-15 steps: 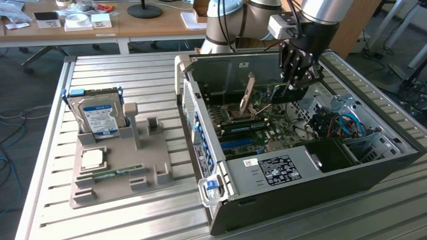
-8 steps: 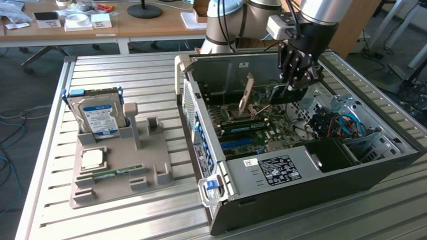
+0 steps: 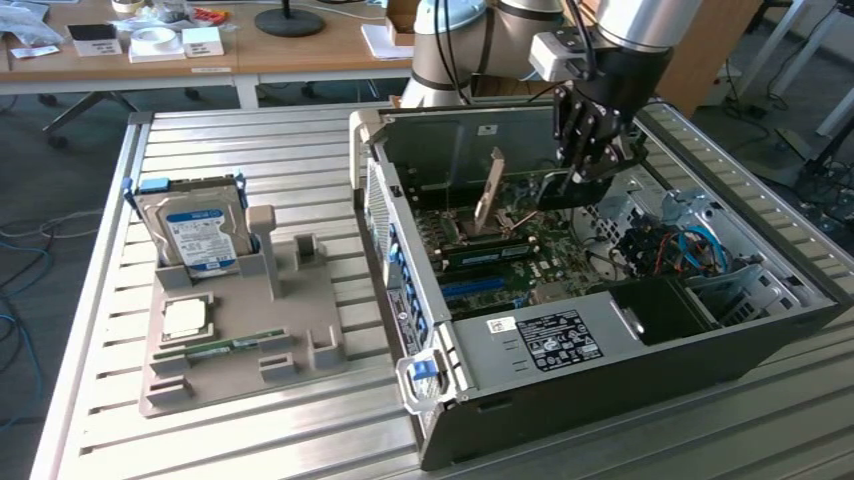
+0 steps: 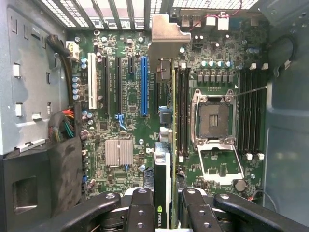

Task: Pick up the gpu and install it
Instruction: 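Insert the gpu into the slot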

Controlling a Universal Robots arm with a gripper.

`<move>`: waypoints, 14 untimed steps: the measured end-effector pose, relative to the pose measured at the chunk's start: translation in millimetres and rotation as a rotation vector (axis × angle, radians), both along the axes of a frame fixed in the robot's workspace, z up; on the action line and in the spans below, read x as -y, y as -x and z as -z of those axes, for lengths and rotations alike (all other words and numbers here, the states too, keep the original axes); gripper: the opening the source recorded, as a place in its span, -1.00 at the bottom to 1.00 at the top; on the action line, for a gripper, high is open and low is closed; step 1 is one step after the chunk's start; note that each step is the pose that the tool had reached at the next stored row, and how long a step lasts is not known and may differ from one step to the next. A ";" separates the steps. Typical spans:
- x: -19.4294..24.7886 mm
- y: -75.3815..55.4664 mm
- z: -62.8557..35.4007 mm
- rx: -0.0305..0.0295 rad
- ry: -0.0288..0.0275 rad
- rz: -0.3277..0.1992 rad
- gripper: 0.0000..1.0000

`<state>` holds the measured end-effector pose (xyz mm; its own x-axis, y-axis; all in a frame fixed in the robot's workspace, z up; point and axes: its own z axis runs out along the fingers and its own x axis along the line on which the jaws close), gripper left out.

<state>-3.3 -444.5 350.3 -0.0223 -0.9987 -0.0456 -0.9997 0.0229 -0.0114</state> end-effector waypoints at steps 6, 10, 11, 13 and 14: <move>1.3 0.9 0.8 0.0001 -0.0002 0.000 -0.47; 1.3 1.6 1.3 -0.0001 0.0000 0.000 -0.47; 1.3 1.6 1.4 0.0000 -0.0002 0.000 -0.47; 1.3 1.6 1.5 0.0000 -0.0002 0.000 -0.47; 1.3 1.6 1.5 0.0001 -0.0002 0.000 -0.47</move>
<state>-4.9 -445.8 348.8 -0.0224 -0.9987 -0.0458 -0.9997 0.0230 -0.0115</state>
